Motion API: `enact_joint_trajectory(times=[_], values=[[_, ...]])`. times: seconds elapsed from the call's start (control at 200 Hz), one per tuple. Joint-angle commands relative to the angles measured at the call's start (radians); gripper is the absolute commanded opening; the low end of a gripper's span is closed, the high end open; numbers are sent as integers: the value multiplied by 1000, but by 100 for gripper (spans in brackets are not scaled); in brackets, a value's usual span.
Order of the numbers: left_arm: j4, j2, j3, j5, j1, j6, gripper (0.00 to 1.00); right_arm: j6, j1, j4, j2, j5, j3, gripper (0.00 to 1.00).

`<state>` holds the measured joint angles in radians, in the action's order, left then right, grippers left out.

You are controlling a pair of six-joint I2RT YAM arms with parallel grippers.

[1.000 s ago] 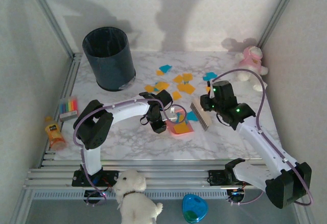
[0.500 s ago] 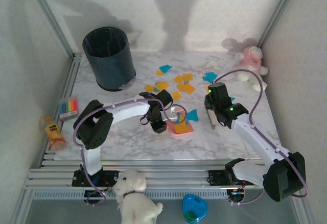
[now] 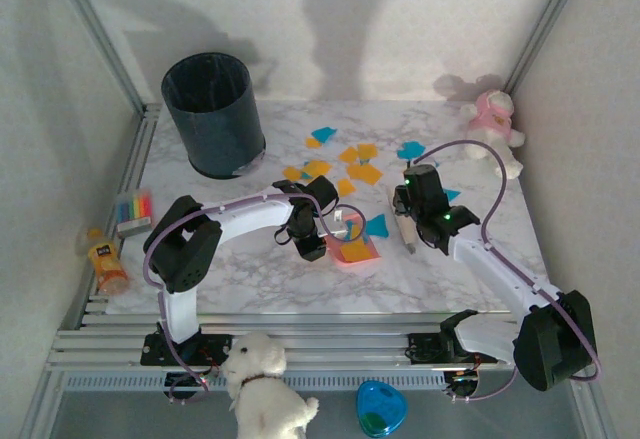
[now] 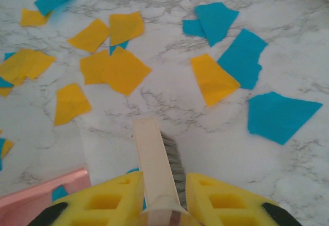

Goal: Sweep away the paper scraps from the table

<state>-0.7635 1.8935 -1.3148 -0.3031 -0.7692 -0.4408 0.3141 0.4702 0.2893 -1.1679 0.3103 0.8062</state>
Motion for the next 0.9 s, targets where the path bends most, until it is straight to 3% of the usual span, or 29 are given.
enact_joint_trajectory(times=[0.0,0.896], values=[[-42,12,-20,3,-9,16,0,26,12,11,-9,-61,-33,0],[-36,18,-30,5,-10,28,0,94,82,18,-24,-266,13,0]])
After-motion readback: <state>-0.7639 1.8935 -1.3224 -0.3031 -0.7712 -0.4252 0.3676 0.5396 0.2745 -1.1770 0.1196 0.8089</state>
